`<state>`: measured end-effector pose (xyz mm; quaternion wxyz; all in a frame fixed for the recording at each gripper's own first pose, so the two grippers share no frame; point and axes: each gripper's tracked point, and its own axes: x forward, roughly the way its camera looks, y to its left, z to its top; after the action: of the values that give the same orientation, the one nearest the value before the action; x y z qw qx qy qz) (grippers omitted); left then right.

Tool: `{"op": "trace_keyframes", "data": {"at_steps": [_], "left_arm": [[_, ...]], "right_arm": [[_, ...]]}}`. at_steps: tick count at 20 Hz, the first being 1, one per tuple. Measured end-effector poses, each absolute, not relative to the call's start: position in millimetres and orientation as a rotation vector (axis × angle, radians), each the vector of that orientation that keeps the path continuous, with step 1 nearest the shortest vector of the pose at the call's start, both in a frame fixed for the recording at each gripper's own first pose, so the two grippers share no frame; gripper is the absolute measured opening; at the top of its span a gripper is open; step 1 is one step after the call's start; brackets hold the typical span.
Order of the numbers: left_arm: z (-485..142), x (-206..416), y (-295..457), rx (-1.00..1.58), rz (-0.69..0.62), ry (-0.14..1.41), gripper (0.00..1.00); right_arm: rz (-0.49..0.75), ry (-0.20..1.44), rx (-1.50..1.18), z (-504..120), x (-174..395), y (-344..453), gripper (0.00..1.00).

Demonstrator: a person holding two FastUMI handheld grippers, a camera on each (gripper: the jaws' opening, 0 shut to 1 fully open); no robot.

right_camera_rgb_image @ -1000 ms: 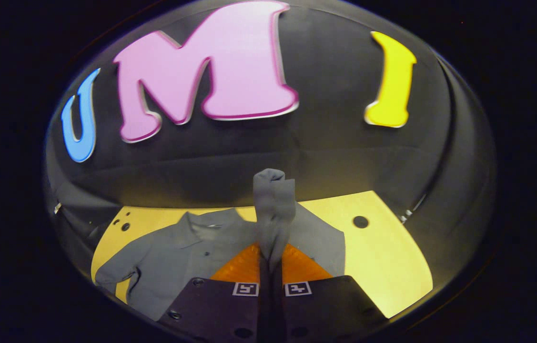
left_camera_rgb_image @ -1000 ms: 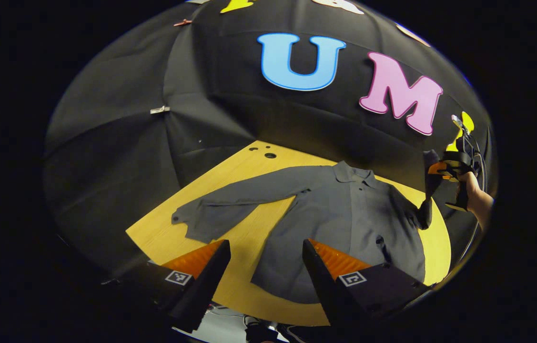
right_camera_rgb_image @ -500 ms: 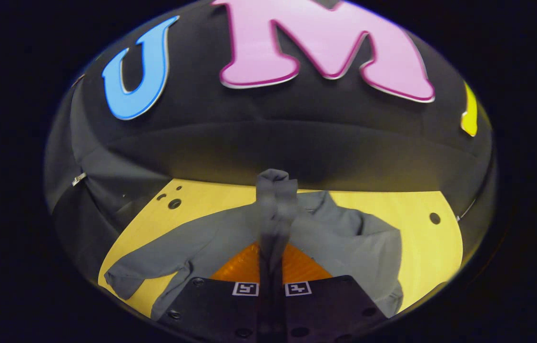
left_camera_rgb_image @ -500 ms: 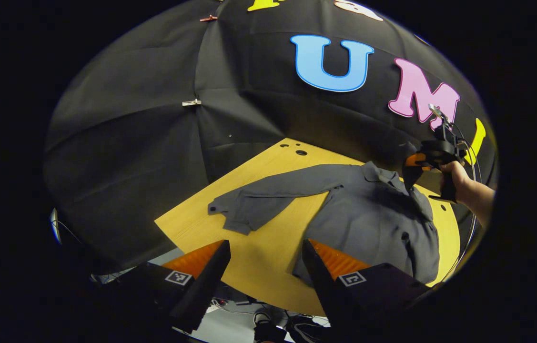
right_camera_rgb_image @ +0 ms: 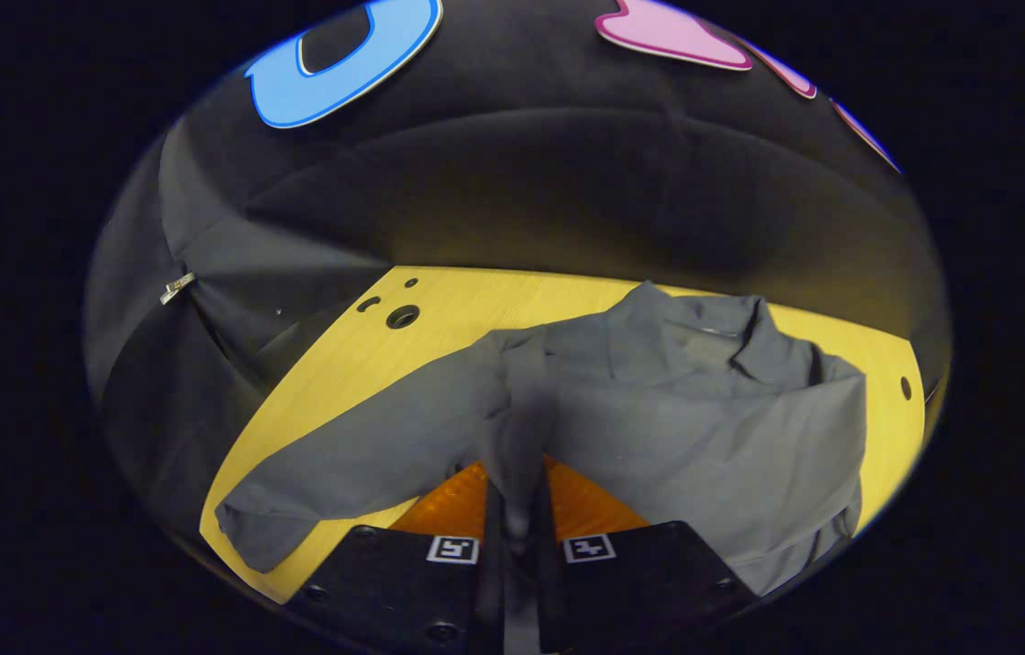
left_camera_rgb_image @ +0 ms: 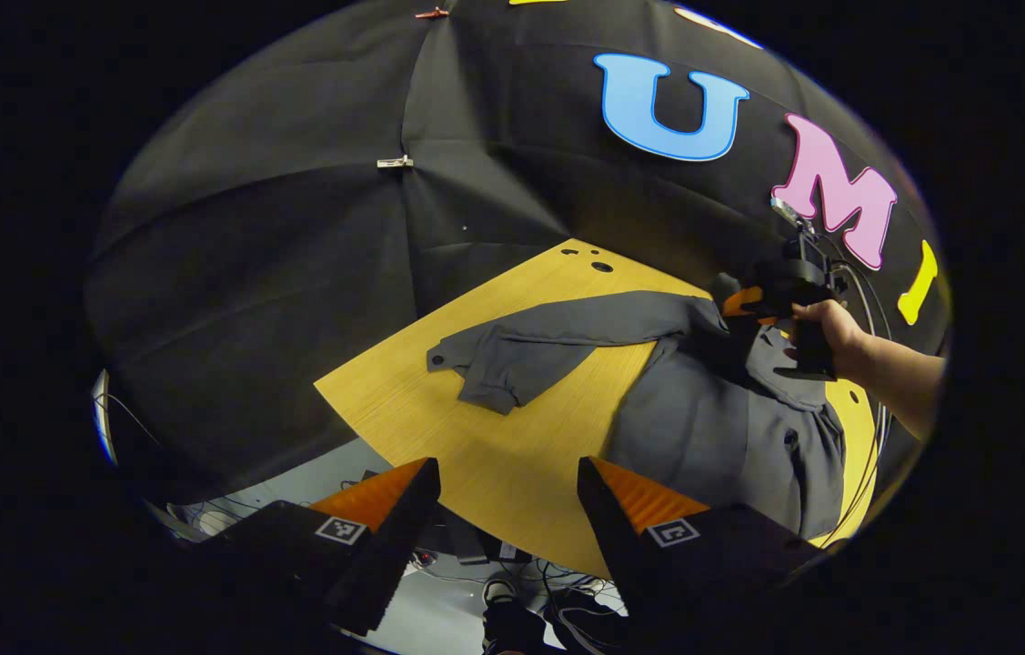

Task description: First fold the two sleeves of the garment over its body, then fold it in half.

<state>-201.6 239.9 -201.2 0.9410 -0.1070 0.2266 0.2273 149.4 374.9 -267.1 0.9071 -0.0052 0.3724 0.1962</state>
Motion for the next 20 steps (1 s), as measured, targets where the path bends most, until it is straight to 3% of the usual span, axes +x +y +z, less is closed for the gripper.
{"op": "trace_keyframes", "data": {"at_steps": [1, 2, 3, 5, 6, 9, 17, 18, 19, 20], "left_arm": [[-201.2, -201.1, 240.7, -0.227, 0.461, 0.459, 0.96], [-199.2, -200.5, 241.0, -0.231, 0.461, 0.455, 0.96], [-197.6, -199.7, 243.2, -0.236, 0.462, 0.448, 0.96], [-192.0, -190.5, 248.8, -0.246, 0.461, 0.427, 0.96], [-188.7, -183.5, 251.9, -0.255, 0.454, 0.416, 0.96], [-181.1, -161.5, 274.9, -0.257, 0.484, 0.388, 0.96], [-213.0, -86.1, 344.1, -0.253, 0.526, 0.415, 0.96], [-214.2, -75.2, 348.5, -0.249, 0.521, 0.417, 0.92], [-217.6, -64.4, 352.5, -0.242, 0.516, 0.424, 0.96], [-220.9, -56.1, 357.3, -0.231, 0.516, 0.435, 0.92]], "right_arm": [[0.419, 0.765, -0.004, -263.4, 145.5, 378.6, 0.25], [0.438, 0.764, 0.011, -261.9, 144.0, 385.0, 0.22], [0.468, 0.764, 0.042, -256.2, 137.7, 393.4, 0.36], [0.529, 0.784, 0.106, -246.9, 123.8, 404.7, 0.41], [0.541, 0.785, 0.116, -241.6, 118.2, 403.4, 0.63], [0.512, 0.74, 0.088, -220.6, 108.0, 376.8, 1.0], [0.397, 0.632, 0.002, -165.6, 57.1, 270.0, 0.99], [0.383, 0.625, -0.018, -160.3, 49.0, 254.7, 0.99], [0.368, 0.62, -0.025, -154.0, 37.1, 241.0, 0.99], [0.357, 0.6, -0.015, -144.6, 27.2, 230.6, 0.99]]}}
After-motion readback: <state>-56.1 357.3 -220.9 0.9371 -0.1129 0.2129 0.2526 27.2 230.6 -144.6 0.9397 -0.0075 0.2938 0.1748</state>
